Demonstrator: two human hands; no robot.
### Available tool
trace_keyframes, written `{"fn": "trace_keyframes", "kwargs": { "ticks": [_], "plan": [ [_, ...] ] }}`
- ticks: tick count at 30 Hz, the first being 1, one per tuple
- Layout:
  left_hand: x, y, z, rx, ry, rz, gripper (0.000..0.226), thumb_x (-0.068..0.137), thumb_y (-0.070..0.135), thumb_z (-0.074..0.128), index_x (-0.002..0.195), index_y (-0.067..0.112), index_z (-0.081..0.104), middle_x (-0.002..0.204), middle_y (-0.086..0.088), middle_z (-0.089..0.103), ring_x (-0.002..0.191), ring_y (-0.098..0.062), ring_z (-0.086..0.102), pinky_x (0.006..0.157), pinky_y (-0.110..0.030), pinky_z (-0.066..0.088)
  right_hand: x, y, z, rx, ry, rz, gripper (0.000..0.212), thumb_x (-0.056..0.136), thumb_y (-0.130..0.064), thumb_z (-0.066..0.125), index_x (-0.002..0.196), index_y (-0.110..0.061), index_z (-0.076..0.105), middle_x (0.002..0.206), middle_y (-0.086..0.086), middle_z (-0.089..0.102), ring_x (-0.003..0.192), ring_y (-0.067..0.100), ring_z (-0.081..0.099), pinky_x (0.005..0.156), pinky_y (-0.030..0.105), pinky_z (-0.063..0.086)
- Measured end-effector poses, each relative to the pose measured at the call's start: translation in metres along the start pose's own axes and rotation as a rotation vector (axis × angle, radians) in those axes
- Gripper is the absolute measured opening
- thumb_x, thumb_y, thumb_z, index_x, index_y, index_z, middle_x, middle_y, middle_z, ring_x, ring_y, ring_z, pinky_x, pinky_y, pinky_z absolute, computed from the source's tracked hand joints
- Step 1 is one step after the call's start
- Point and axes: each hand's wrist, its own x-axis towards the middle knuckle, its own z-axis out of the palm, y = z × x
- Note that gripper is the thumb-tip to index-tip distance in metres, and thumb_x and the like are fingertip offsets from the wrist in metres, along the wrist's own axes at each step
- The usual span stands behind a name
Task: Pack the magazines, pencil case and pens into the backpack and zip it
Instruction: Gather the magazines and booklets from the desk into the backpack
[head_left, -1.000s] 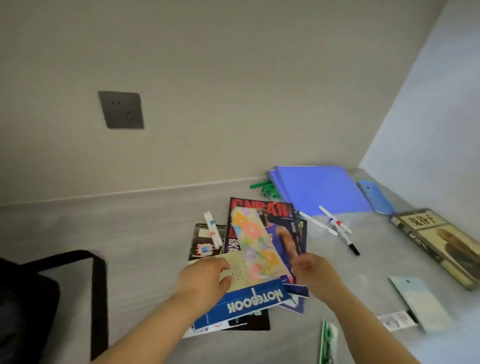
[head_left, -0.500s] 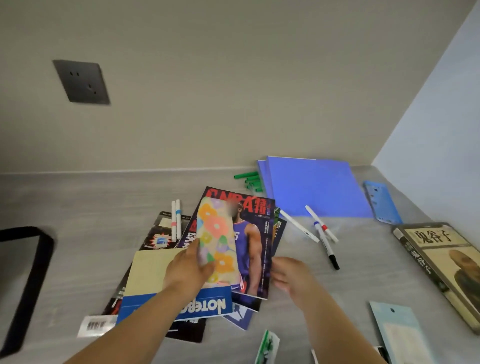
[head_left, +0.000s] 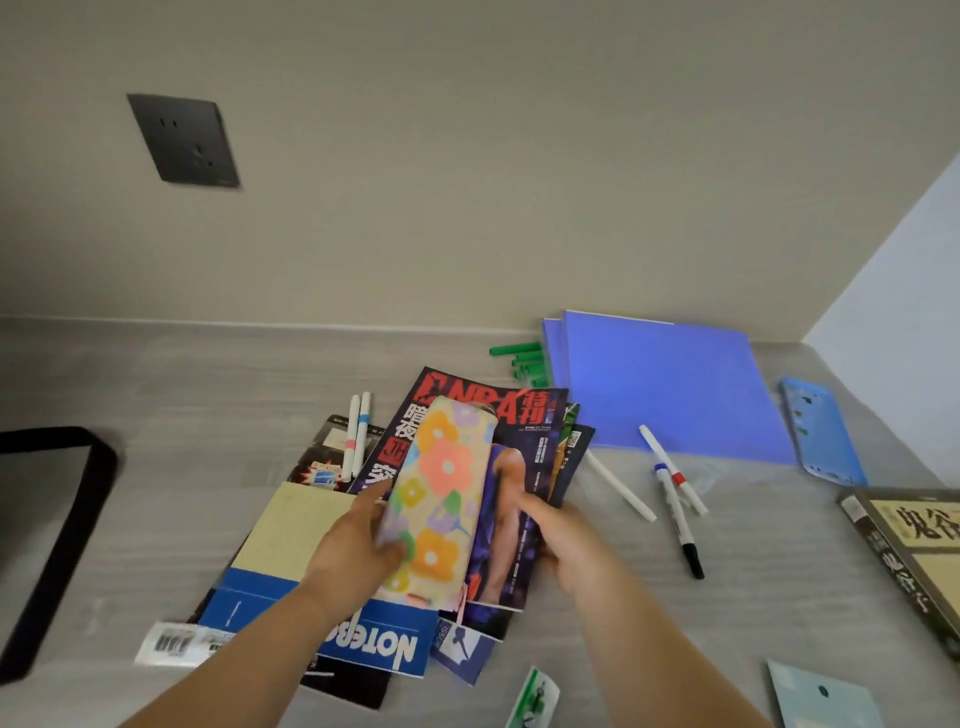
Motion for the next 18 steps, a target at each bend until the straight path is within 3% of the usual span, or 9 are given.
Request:
{"fn": "trace_keyframes", "kwargs": {
  "ticks": [4, 6, 12, 18],
  "plan": [
    [-0.002, -0.005, 0.002, -0.011, 0.033, -0.011, 0.054, 0.082, 0.003, 0.057, 0.13, 0.019, 0.039, 0.11, -0.003, 0.063, 0.088, -0.016, 0.056, 0.07, -0.023, 0.046, 0.007, 0.002, 0.01, 0.074, 0.011, -0.058, 0.006, 0.081, -0.01, 0.064, 0.084, -0.007, 0.061, 0.067, 0.007, 0.061, 0.057, 0.019, 0.056, 0.047, 0.022, 0.043],
    [-0.004, -0.009, 0.001, -0.022, 0.057, -0.027, 0.051, 0.083, 0.002, 0.056, 0.128, 0.019, 0.041, 0.103, 0.0, 0.061, 0.085, -0.016, 0.056, 0.065, -0.02, 0.046, 0.01, 0.006, 0.011, 0.09, 0.047, -0.072, 0.014, 0.079, -0.002, 0.063, 0.093, 0.0, 0.062, 0.064, 0.01, 0.057, 0.054, 0.021, 0.051, 0.049, 0.024, 0.038],
    [-0.002, -0.025, -0.017, -0.055, 0.163, -0.09, 0.05, 0.082, -0.001, 0.055, 0.127, 0.015, 0.043, 0.093, 0.0, 0.059, 0.076, -0.016, 0.058, 0.055, -0.018, 0.043, 0.006, 0.004, 0.011, 0.138, 0.077, -0.121, 0.015, 0.076, 0.006, 0.059, 0.081, -0.007, 0.057, 0.059, 0.01, 0.053, 0.048, 0.02, 0.044, 0.044, 0.021, 0.033],
    [0.009, -0.036, -0.036, -0.024, 0.215, -0.128, 0.055, 0.081, 0.0, 0.055, 0.131, 0.011, 0.037, 0.116, -0.015, 0.062, 0.086, -0.026, 0.057, 0.069, -0.03, 0.044, -0.006, -0.021, 0.001, 0.081, 0.086, -0.281, 0.018, 0.073, 0.002, 0.063, 0.083, -0.013, 0.063, 0.061, 0.002, 0.06, 0.045, 0.01, 0.055, 0.032, 0.011, 0.036]
  ]
}}
